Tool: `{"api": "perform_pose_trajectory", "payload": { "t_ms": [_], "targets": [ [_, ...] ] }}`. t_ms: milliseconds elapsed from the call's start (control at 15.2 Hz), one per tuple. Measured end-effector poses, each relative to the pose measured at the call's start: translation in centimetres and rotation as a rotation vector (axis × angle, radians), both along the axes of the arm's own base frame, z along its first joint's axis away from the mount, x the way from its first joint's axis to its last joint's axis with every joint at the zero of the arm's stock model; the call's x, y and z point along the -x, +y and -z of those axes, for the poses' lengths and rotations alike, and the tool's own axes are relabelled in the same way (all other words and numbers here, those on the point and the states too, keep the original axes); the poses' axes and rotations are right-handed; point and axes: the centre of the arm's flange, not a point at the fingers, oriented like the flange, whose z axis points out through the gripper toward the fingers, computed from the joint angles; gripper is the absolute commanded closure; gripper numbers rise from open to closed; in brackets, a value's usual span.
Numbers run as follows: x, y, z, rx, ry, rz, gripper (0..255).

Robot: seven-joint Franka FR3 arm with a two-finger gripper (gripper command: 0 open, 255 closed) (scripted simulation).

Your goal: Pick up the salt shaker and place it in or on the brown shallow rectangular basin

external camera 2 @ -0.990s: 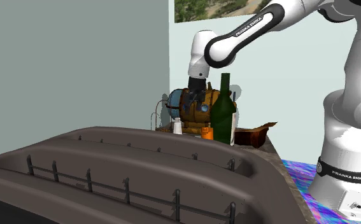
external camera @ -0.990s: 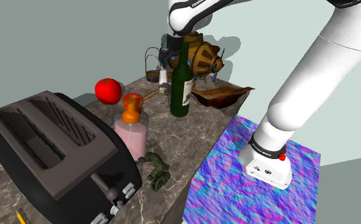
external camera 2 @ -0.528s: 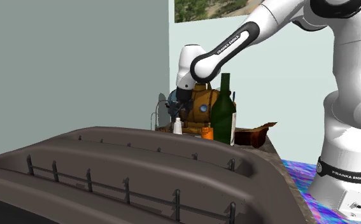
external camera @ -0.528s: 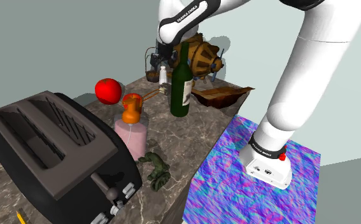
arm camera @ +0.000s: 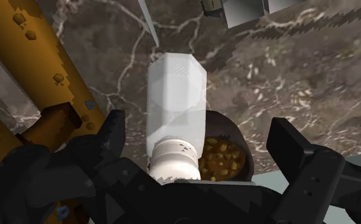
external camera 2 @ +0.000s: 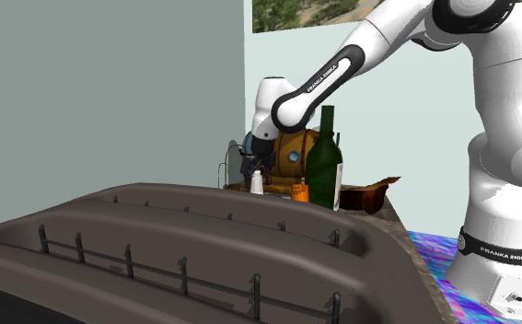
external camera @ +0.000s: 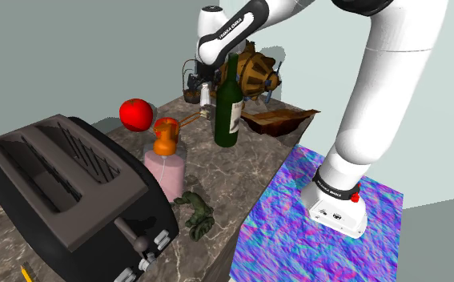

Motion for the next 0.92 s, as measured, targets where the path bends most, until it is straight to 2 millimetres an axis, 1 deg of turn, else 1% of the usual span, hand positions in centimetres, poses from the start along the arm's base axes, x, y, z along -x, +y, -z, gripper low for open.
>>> {"api": "perform_pose_trajectory", "payload": {
  "t_ms": [330, 396, 594, 924],
  "targets": [
    [0.01, -0.03, 0.39, 0.001, 0.002, 0.003, 0],
    [-0.06, -0.11, 0.51, 0.0, 0.005, 0.002, 255],
    [0.12, -0.95, 0.8, 0.002, 0.011, 0.017, 255],
    [0.08, -0.95, 0.81, 0.002, 0.013, 0.018, 255]
  ]
}}
